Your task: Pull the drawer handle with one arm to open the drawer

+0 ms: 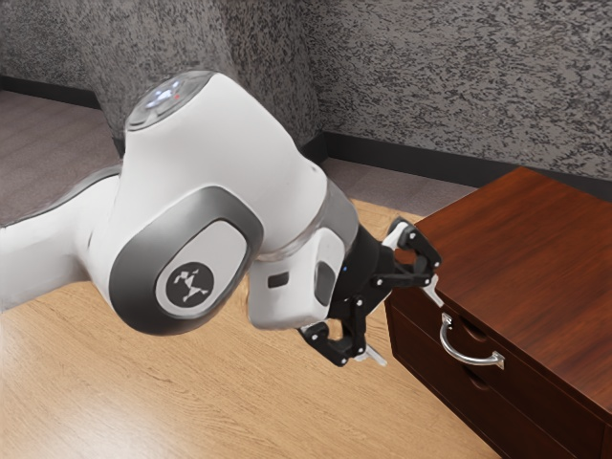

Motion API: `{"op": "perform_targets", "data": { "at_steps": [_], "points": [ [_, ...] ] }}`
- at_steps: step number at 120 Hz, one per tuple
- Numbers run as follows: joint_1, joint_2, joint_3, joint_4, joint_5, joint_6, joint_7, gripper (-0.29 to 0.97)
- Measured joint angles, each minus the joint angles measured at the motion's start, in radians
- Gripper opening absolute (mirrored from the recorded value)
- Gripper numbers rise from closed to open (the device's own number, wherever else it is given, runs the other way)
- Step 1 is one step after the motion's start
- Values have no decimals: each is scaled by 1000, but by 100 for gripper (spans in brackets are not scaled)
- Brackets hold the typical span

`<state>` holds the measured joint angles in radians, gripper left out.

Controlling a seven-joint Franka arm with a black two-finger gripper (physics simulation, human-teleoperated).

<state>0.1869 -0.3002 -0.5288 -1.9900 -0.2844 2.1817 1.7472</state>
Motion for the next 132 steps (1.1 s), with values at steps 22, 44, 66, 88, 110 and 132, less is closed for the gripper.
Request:
{"op": "perform_targets", "data": {
  "at_steps": [22, 44, 66, 88, 110, 132],
  "points": [
    [-1, 75, -32, -9, 1, 97, -19, 53],
    [0, 129, -34, -5, 20, 163, -40, 50],
    [5, 129, -29, -3, 30, 194, -56, 36],
    [6, 71, -28, -31, 38, 203, -68, 27],
    [6, 54, -28, -75, 39, 208, -78, 24],
    [1, 46, -34, -89, 39, 213, -85, 22]
  ]
}}
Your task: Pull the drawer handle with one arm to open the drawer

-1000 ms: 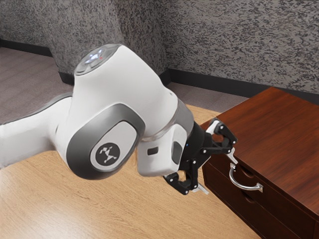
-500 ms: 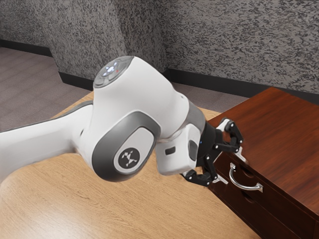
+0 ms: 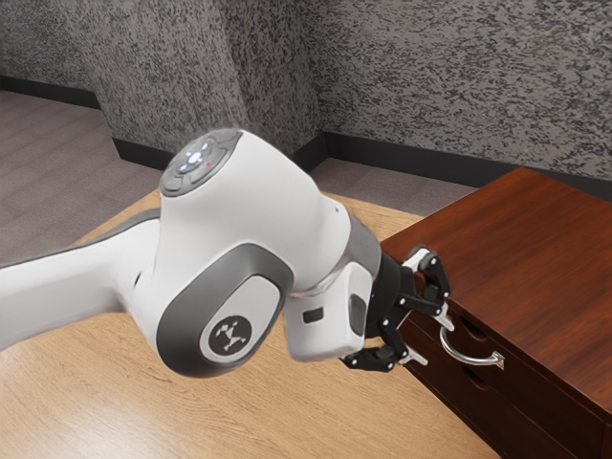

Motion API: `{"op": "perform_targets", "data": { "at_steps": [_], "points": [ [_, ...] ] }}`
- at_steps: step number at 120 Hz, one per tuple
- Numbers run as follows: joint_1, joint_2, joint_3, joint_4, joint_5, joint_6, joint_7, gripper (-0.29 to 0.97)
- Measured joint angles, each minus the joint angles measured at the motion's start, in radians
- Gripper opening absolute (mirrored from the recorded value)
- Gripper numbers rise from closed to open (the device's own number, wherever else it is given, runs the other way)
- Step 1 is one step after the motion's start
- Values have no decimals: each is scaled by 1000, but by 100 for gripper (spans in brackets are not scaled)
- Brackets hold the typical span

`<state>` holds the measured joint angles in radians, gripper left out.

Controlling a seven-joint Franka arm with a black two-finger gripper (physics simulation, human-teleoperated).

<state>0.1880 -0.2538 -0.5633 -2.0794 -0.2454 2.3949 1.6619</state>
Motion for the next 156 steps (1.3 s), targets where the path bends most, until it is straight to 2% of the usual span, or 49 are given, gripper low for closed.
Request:
{"op": "perform_targets", "data": {
  "at_steps": [28, 86, 134, 156],
  "points": [
    [-5, 10, -30, -6, 0, 13, -11, 21],
    [-5, 59, -31, 0, 4, 41, -29, 19],
    [3, 61, -29, -8, 10, 51, -38, 11],
    [3, 27, -27, -40, 10, 56, -42, 7]
  ]
}}
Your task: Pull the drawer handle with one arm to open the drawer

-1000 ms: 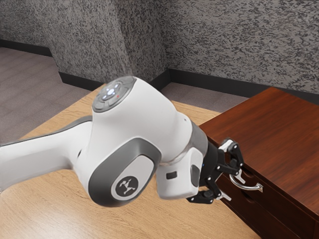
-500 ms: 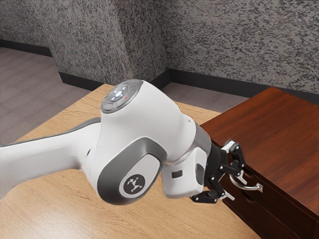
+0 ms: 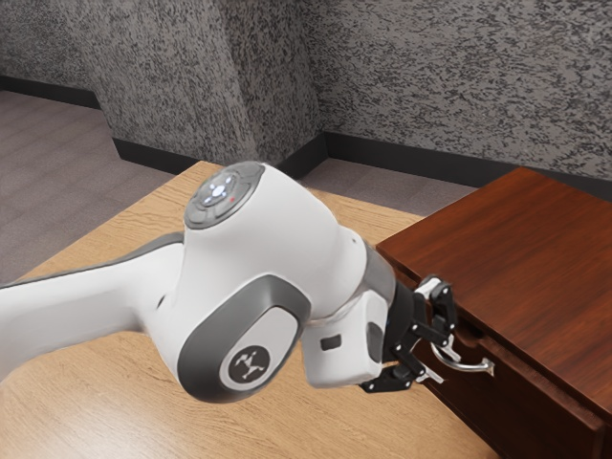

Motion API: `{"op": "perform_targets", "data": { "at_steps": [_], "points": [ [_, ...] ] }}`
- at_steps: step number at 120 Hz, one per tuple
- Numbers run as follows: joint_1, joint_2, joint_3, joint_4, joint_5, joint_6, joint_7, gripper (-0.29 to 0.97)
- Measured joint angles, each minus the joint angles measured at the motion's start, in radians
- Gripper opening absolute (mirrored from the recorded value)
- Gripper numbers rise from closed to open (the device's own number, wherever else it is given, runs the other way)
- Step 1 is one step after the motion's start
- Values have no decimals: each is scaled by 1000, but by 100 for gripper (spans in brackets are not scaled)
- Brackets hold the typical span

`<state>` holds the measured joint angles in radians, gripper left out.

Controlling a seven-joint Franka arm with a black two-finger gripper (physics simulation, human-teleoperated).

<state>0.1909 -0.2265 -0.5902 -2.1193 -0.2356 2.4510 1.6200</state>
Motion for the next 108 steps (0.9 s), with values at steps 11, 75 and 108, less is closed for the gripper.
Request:
{"op": "perform_targets", "data": {
  "at_steps": [11, 75, 108],
  "points": [
    [-2, -33, 3, -25, 0, 1, -2, 6],
    [-5, -174, 4, -133, -15, -1, -10, 5],
    [-23, -236, 4, -187, -32, -7, -12, 5]
  ]
}}
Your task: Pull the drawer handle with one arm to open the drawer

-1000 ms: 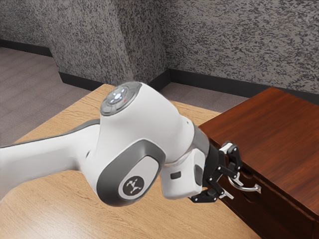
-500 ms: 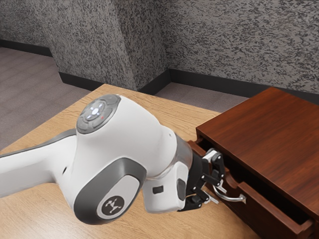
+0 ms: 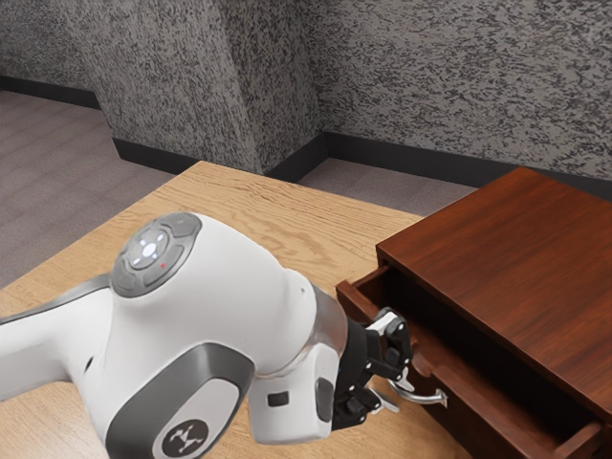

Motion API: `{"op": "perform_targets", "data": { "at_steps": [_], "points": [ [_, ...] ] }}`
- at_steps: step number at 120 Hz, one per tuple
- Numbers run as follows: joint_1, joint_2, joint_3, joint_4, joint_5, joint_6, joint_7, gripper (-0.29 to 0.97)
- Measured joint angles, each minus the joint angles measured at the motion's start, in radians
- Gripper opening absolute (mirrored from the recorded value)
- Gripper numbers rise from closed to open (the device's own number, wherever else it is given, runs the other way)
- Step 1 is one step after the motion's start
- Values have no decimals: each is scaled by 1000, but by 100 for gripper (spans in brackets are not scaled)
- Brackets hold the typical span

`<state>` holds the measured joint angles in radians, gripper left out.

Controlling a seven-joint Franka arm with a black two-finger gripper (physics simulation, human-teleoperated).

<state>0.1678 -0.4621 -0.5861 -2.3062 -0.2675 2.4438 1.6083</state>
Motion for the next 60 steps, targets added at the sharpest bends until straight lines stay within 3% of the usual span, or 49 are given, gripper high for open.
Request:
{"op": "perform_targets", "data": {
  "at_steps": [60],
  "points": [
    [-35, -103, 37, -88, -31, -29, 3, 4]
  ]
}}
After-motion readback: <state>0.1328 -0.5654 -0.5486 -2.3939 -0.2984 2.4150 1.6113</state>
